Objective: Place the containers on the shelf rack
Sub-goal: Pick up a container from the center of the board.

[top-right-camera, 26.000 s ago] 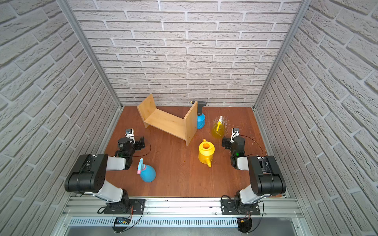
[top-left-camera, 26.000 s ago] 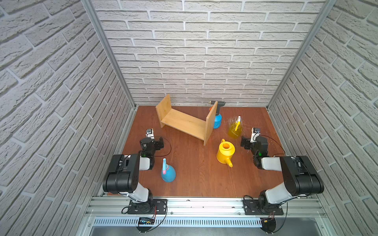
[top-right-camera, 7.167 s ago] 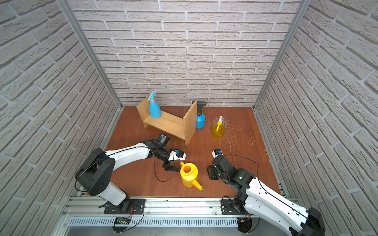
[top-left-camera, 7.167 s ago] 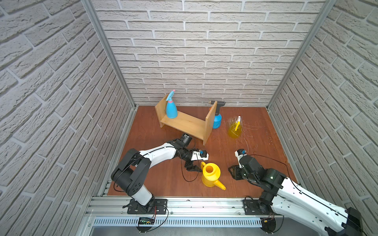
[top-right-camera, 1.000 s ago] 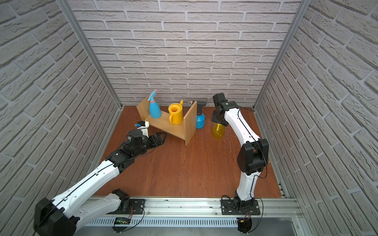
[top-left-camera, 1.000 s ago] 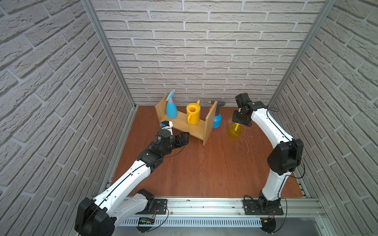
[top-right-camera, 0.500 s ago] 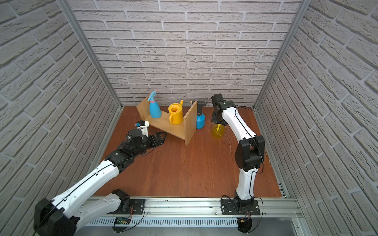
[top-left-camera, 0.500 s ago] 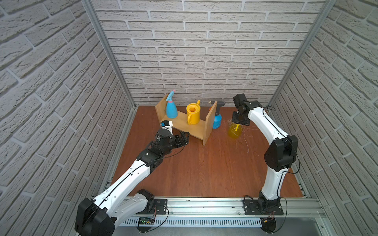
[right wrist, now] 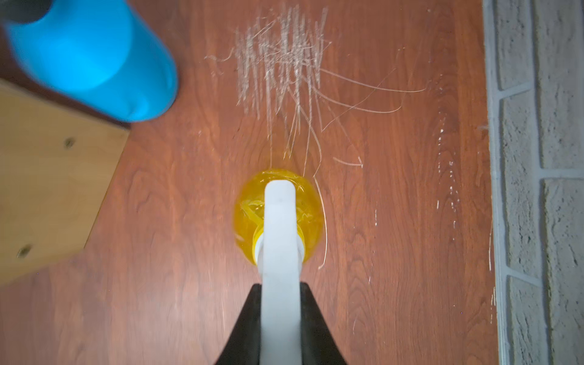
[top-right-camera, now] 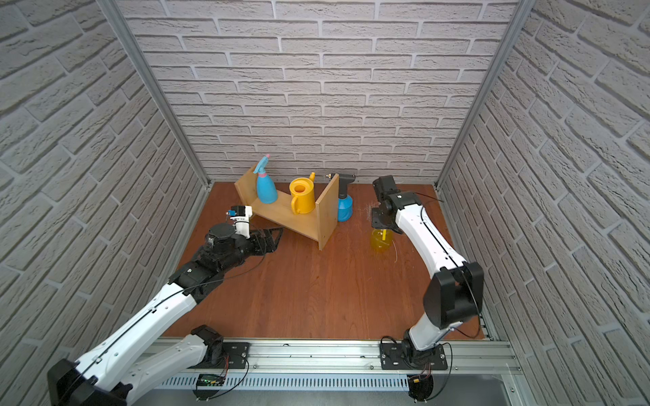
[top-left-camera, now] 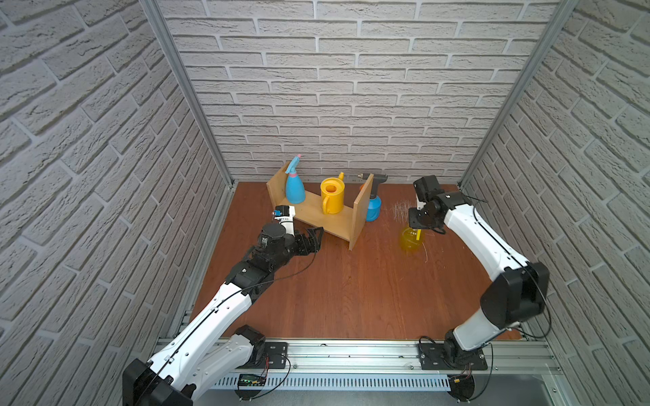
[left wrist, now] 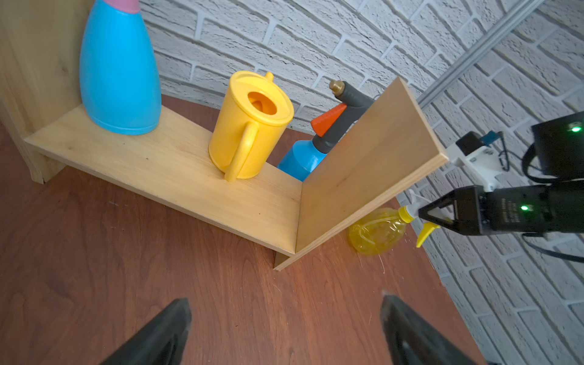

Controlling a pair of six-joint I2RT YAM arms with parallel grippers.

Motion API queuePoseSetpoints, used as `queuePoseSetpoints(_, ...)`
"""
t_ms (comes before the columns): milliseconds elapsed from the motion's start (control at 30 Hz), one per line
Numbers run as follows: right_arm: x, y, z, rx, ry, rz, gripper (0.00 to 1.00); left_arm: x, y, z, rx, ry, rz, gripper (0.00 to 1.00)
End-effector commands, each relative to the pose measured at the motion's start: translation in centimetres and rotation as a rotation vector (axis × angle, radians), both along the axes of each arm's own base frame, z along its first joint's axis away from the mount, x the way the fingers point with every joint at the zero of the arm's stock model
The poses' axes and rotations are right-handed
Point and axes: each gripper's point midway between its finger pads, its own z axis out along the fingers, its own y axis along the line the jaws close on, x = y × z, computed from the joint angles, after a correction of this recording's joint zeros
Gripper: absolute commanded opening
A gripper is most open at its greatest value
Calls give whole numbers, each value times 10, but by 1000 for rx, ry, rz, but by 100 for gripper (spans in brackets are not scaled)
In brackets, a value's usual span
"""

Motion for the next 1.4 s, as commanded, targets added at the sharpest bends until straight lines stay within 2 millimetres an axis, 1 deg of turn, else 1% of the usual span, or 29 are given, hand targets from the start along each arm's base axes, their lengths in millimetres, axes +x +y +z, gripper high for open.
queuePoseSetpoints(0,-37,28,28,120,-81,251,3,-14,-9,28,72,-154,-136,98)
queuePoseSetpoints(67,-64,42,28,178,-77,385,4,-25,-21,33,101,-225,-248,98)
queuePoseSetpoints(167,-109,69,35,274,-109,641,3,-47,-43,37,130,-325,-449,98)
queuePoseSetpoints(200,-124,77,37,293,-119,732,4,-53,-50,36,148,-356,-513,98)
queuePoseSetpoints(267,-160,93,41,338,-135,934,3,-68,-63,32,186,-406,-633,98)
queuePoseSetpoints(300,-174,98,42,336,-155,1027,4,-75,-68,30,219,-439,-687,98)
queuePoseSetpoints(367,-195,106,45,349,-187,1144,4,-93,-80,24,286,-493,-807,98)
queuePoseSetpoints(400,-202,109,45,346,-211,1201,4,-101,-85,22,319,-522,-862,98)
queuePoseSetpoints(467,-208,116,47,362,-236,1255,3,-112,-94,15,352,-537,-945,98)
queuePoseSetpoints(567,-213,131,46,364,-265,1338,4,-125,-109,10,338,-545,-1048,98)
queuePoseSetpoints(667,-215,145,40,345,-254,1414,4,-128,-124,3,328,-552,-1084,98)
queuePoseSetpoints(800,-217,157,33,329,-237,1487,3,-125,-142,-3,296,-554,-1089,95)
queuePoseSetpoints(967,-217,166,40,339,-290,1517,3,-124,-154,-10,279,-532,-1104,86)
queuePoseSetpoints(1133,-221,172,39,346,-277,1546,4,-126,-170,-14,260,-510,-1143,77)
queuePoseSetpoints(1233,-222,173,40,341,-275,1554,4,-126,-177,-13,239,-501,-1157,70)
queuePoseSetpoints(1367,-222,172,41,330,-282,1556,4,-128,-181,-12,214,-476,-1181,56)
